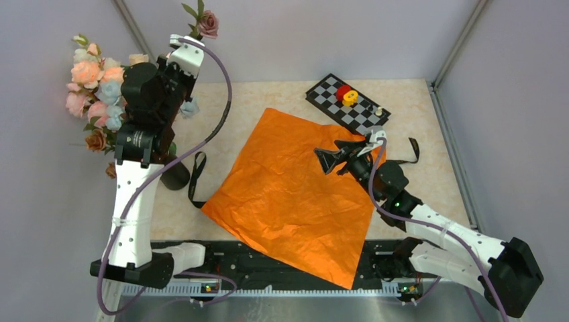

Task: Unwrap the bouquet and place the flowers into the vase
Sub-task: Insert the fake flower into the vase.

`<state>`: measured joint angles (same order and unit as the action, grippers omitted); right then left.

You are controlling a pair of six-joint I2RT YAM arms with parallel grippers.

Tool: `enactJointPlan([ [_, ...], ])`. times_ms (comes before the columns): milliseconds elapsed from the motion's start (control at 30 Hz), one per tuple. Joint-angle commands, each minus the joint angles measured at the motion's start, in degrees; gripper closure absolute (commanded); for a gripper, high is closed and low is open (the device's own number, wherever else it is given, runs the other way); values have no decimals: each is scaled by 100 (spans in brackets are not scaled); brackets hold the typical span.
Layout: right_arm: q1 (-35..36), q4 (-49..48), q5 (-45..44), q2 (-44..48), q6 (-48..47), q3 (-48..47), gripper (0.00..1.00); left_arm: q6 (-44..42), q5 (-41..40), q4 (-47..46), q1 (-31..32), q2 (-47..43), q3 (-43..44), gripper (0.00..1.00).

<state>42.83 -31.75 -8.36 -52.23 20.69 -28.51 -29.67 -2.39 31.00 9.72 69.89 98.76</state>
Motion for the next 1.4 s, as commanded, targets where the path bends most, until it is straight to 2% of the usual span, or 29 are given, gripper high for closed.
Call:
enactJointPlan([
  [0, -66, -280, 72, 26, 37, -34, 19, 132, 55, -137, -53, -277, -30, 100],
  [233, -64, -315, 109, 10, 57, -19, 19, 110, -163, -153, -238, -587, -631, 100],
  [667, -69, -285, 155, -24, 84, -24, 19, 277, -326, -73, -436, -609, -711, 100],
  [1367, -69, -213, 214, -72, 65, -79, 19, 478, -351, -481, -932, -729, -1507, 100],
])
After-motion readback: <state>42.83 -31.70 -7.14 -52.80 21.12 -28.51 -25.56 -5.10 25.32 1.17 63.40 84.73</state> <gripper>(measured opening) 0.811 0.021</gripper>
